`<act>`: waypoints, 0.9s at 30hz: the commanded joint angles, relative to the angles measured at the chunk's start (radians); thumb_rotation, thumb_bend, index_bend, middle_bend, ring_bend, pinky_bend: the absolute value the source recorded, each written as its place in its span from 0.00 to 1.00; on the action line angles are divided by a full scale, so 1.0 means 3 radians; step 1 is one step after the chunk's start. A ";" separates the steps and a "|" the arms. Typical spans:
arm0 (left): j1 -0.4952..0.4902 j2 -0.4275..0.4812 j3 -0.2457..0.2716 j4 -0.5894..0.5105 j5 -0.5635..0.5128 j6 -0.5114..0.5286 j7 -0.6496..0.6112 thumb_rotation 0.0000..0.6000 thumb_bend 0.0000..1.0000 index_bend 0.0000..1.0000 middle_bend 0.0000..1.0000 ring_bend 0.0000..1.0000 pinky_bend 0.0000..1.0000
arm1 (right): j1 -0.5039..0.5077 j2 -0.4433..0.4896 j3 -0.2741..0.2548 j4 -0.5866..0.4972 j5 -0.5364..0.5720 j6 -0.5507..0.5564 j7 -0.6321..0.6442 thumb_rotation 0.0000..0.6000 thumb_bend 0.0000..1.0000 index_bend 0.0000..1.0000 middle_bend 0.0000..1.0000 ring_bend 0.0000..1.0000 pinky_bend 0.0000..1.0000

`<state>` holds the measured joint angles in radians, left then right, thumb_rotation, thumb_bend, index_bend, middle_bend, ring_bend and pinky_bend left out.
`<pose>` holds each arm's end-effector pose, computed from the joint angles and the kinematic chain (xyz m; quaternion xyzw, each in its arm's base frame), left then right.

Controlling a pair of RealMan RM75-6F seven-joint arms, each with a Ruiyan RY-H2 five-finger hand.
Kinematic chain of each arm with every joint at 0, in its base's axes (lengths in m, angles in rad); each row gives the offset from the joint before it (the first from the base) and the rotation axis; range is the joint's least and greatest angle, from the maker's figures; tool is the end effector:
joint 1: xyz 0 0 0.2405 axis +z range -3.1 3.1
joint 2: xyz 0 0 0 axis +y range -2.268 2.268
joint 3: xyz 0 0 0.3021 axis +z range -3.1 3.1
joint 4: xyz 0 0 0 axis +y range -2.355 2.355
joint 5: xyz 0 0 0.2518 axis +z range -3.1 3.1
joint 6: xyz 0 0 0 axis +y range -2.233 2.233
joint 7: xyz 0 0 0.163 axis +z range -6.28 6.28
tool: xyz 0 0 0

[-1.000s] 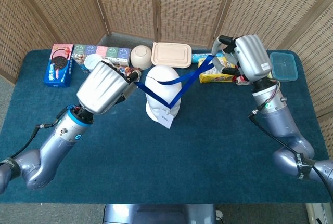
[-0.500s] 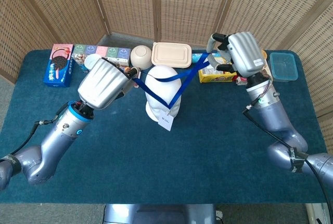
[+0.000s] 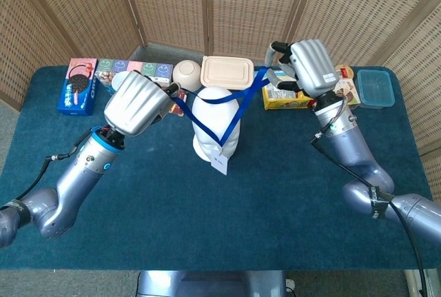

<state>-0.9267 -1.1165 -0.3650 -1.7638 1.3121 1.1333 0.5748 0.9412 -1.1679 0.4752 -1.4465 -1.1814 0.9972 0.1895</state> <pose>-0.0171 0.4363 0.1377 -0.7211 -0.0265 -0.4866 0.4925 -0.0555 -0.5248 0.1781 0.6114 -0.3025 0.6160 0.3940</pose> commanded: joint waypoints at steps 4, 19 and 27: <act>-0.0050 -0.0016 0.0012 0.0075 -0.0072 -0.0072 0.0035 0.95 0.48 0.61 1.00 1.00 1.00 | 0.0068 -0.0085 -0.0006 0.0117 0.0021 -0.0053 0.0001 1.00 0.48 0.81 1.00 1.00 1.00; -0.0116 0.0004 0.0072 0.0235 -0.0097 -0.0135 0.0140 0.95 0.47 0.61 1.00 1.00 1.00 | 0.0186 -0.0247 -0.0024 0.0352 0.0020 -0.0115 0.0015 1.00 0.46 0.81 1.00 1.00 1.00; -0.0152 0.0014 0.0119 0.0299 -0.0115 -0.0202 0.0187 0.95 0.48 0.61 1.00 1.00 1.00 | 0.0224 -0.0334 -0.0050 0.0456 0.0005 -0.0130 0.0028 1.00 0.46 0.81 1.00 1.00 1.00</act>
<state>-0.9714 -1.1128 -0.3301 -1.6749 1.2779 1.0736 0.6301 1.0075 -1.2667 0.4607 -1.3115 -1.1795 0.9589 0.1971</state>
